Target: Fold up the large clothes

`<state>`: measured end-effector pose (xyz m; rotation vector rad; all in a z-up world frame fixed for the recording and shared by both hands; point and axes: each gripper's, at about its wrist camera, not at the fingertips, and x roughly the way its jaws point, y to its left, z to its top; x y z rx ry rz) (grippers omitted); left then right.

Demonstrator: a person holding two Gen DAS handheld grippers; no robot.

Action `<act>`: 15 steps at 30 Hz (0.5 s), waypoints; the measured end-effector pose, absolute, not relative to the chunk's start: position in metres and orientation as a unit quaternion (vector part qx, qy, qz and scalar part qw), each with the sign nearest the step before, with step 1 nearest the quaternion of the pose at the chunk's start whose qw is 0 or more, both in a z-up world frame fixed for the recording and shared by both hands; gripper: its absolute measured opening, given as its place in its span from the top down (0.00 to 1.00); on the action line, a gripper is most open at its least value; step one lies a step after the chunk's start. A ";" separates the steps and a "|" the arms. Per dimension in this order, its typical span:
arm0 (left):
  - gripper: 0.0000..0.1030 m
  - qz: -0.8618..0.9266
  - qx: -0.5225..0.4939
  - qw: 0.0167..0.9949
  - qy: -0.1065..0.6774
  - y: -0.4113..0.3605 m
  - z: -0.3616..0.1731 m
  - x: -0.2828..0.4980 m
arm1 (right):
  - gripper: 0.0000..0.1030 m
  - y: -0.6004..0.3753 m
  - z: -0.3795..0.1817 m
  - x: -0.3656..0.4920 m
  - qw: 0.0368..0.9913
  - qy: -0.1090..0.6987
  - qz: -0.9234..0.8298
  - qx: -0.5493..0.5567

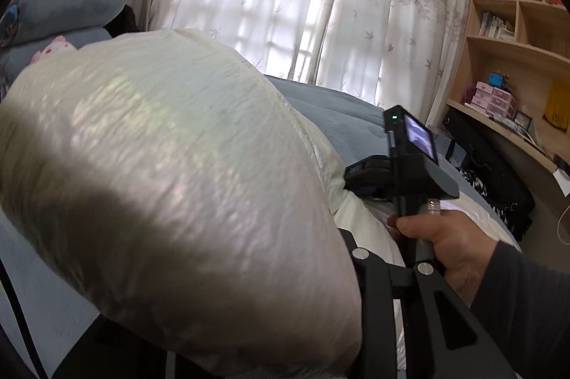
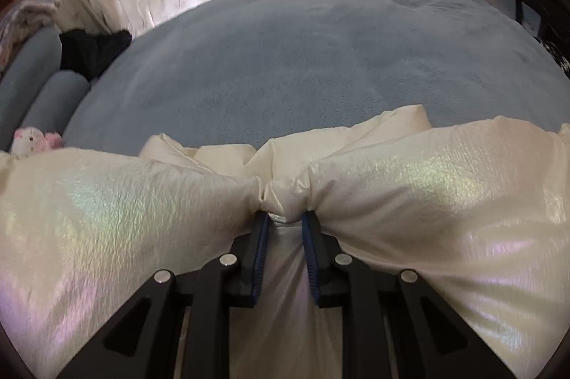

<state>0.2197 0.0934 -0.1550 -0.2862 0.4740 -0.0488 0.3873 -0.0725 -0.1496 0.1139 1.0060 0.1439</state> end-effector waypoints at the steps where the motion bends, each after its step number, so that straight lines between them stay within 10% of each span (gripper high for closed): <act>1: 0.71 -0.023 -0.139 0.962 0.233 0.092 -0.154 0.219 | 0.82 -0.072 -0.150 0.390 0.869 0.487 0.070 0.054; 15: 0.70 -0.030 -0.088 0.972 0.214 0.078 -0.133 0.206 | 0.81 -0.109 -0.103 0.286 0.881 0.448 0.115 0.100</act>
